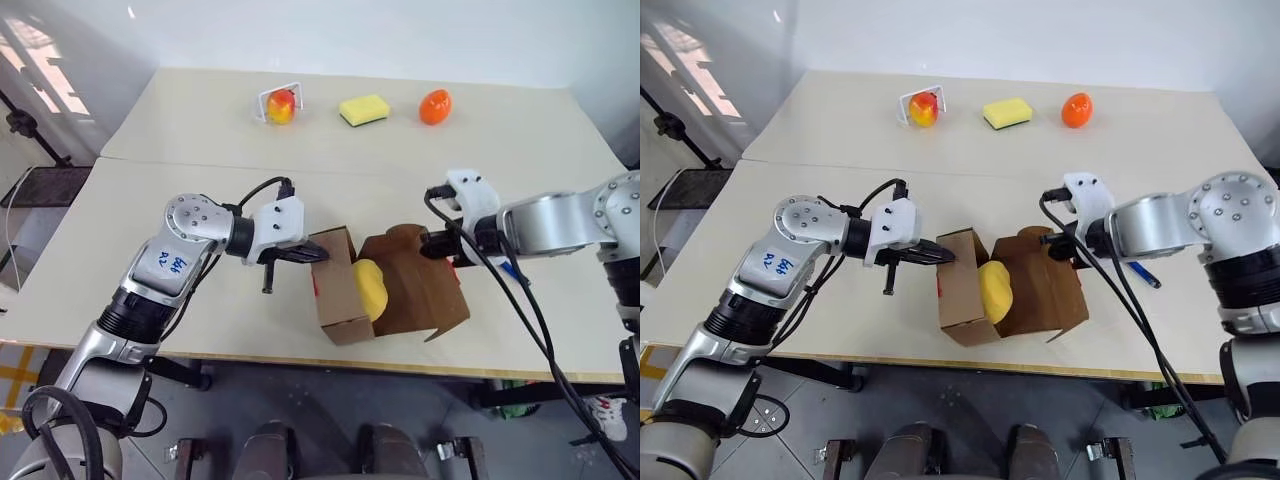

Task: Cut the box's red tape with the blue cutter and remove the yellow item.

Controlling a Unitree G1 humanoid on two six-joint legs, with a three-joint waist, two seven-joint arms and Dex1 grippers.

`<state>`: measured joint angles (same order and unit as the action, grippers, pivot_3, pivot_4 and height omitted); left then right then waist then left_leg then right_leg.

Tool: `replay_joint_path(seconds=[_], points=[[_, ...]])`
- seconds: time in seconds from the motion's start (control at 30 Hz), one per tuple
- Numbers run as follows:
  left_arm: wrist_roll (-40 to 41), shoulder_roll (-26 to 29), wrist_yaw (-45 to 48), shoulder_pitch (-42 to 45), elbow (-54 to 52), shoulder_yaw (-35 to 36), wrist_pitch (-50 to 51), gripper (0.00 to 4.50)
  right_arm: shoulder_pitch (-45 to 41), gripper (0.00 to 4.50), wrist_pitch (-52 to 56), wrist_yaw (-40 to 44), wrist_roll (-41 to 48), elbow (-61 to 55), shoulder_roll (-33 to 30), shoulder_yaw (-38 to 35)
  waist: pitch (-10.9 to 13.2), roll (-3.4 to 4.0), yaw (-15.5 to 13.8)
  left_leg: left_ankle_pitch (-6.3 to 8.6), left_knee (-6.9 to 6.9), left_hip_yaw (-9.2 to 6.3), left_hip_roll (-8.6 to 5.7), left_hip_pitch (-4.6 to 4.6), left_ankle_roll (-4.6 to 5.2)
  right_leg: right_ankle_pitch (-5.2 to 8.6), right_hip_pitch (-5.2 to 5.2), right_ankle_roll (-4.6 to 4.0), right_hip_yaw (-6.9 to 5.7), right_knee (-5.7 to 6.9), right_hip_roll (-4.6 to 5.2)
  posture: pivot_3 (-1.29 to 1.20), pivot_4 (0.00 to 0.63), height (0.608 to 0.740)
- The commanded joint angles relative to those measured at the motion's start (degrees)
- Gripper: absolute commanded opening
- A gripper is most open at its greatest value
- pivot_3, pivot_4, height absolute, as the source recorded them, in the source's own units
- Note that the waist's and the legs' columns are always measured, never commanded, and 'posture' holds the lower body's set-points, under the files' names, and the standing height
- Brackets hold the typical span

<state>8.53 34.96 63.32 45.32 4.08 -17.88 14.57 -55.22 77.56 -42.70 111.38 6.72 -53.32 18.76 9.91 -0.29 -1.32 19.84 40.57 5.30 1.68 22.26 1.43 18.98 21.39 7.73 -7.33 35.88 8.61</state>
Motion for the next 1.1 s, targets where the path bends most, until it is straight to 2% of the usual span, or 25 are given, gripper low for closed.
replay_joint_path(seconds=[0.03, 0.23, 0.4, 0.57, 0.77, 0.97, 1.1], points=[[-6.5, 1.5, -0.4, -4.6, 6.1, -4.4, 1.2, 0.0, -1.8, 0.03, -0.2, 0.5, 1.6, -3.1, 1.0, -3.3, -0.2, 0.25, 0.1, 0.0, 0.0, 0.01, 0.01, -0.01, 0.01, -0.01, 0.02, -0.01, 0.02, 0.01, 0.0, 0.0, 0.15, 0.74], [-7.7, 5.2, 3.2, -6.5, 3.8, -6.7, 1.3, 0.0, -4.9, 0.03, 1.0, 1.6, 1.6, -3.6, 0.6, -3.7, -0.5, 0.49, 0.2, 0.0, -0.07, 0.03, 0.04, -0.09, 0.01, -0.03, 0.01, -0.05, 0.09, 0.0, 0.0, 0.0, 0.15, 0.74], [-11.7, 7.0, 5.3, -7.4, 5.1, -8.3, -0.8, 0.0, -6.4, 0.03, 1.7, 2.8, 1.6, -3.3, 0.1, -3.1, -0.6, 1.02, -0.2, 0.04, -0.15, 0.1, -0.13, -0.06, 0.11, -0.03, 0.1, -0.05, 0.15, -0.03, 0.12, 0.0, 0.15, 0.74], [-13.2, 4.9, 4.5, -7.2, 7.2, -7.1, -2.4, 0.0, -2.4, 0.03, 0.6, 2.3, 1.6, -3.4, -0.5, -3.1, -0.6, 0.84, -0.6, 0.09, -0.28, -0.1, -0.26, 0.16, 0.25, -0.1, 0.17, -0.14, 0.09, -0.16, 0.21, 0.0, 0.15, 0.74], [-14.8, 0.2, 1.1, -5.1, 12.8, -5.5, -5.3, 0.0, 9.3, 0.03, -3.7, 0.0, 1.5, -4.9, 2.7, -1.3, -0.6, 0.82, -1.2, 0.04, -0.39, -0.08, -0.7, 0.14, 0.58, -0.18, 0.06, 0.01, -0.06, -0.23, 0.67, 0.0, 0.15, 0.74], [-15.7, -0.8, 0.9, -3.9, 15.5, -4.7, -7.2, 0.0, 9.5, 0.03, -3.1, 3.9, -7.3, -7.6, 4.1, -2.7, -0.7, 0.72, -0.3, -0.04, -0.42, -0.01, -0.76, 0.05, 0.7, -0.3, -0.01, 0.24, -0.11, -0.31, 0.81, 0.0, 0.15, 0.74], [-15.9, -0.8, 1.1, -4.0, 15.5, -4.3, -7.5, 0.0, 8.4, 0.03, -2.8, 4.7, -6.8, -7.5, 3.3, -4.0, -0.7, 0.72, -0.1, -0.05, -0.45, -0.02, -0.75, 0.05, 0.7, -0.31, 0.0, 0.24, -0.13, -0.31, 0.82, 0.0, 0.15, 0.74]])
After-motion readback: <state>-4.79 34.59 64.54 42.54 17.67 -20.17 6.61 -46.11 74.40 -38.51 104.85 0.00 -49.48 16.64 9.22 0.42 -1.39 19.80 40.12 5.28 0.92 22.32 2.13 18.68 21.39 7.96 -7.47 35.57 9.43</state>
